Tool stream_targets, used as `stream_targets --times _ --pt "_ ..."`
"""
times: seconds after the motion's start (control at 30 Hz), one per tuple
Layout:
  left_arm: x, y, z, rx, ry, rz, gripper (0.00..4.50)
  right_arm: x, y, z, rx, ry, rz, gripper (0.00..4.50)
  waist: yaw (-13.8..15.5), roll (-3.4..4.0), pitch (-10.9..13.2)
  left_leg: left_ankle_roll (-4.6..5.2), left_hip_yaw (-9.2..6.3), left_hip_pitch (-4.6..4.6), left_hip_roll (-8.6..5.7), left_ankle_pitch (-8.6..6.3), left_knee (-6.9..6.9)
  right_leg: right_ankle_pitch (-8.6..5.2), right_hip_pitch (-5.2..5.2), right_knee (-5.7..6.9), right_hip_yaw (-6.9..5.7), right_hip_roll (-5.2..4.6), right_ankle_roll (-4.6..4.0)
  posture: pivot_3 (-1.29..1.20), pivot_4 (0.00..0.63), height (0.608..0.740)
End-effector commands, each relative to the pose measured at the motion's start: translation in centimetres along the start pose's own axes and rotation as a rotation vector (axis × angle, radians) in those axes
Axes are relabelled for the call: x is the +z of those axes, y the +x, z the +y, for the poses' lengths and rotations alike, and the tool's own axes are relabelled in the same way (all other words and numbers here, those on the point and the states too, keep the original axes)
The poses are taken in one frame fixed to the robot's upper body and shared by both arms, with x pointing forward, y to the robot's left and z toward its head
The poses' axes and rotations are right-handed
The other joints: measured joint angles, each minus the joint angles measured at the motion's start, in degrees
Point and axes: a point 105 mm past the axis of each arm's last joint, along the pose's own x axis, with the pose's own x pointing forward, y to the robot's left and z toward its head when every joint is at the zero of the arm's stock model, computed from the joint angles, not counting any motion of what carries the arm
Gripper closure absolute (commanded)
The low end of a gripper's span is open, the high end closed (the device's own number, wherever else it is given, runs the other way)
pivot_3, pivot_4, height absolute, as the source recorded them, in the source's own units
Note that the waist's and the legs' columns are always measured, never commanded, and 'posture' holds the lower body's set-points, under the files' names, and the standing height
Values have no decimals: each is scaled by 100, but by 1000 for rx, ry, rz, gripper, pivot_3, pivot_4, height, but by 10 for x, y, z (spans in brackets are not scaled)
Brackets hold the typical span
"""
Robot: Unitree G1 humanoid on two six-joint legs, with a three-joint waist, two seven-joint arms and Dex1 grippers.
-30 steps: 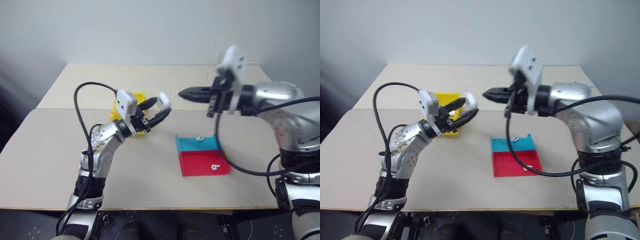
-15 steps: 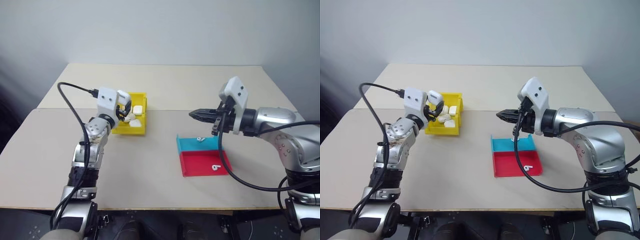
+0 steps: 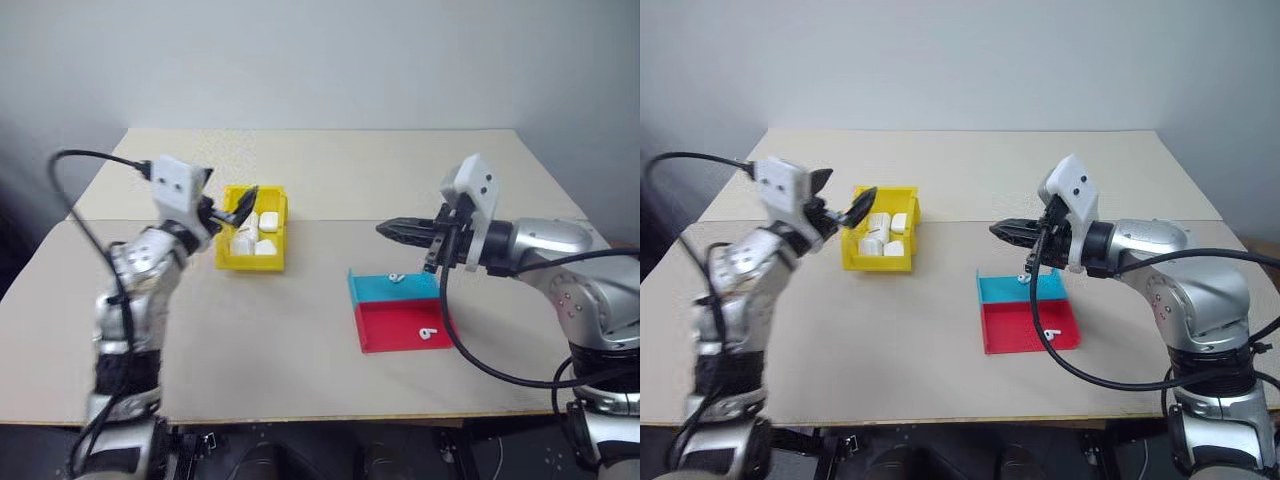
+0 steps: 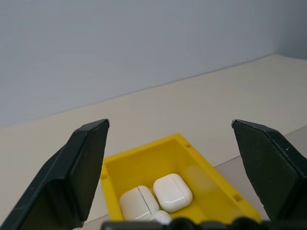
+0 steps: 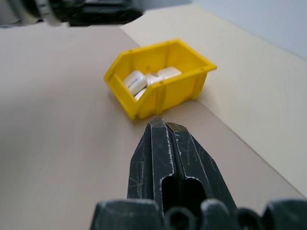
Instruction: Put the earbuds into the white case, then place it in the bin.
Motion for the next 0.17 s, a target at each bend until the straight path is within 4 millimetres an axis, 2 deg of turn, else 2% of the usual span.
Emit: stream_targets --times 0.03,0.17 --pt "21 -42 -21 -206 47 3 34 -3 -11 7 9 -81 -46 4500 -1 0 1 -1 2 0 -1 1 0 0 -2 -1 0 -2 1 0 150 740" --pt "26 -85 -31 -296 64 102 34 -17 -22 16 34 -89 -36 4500 22 -1 1 -2 -5 5 -2 0 0 -1 2 5 -4 -5 1 0 150 740"
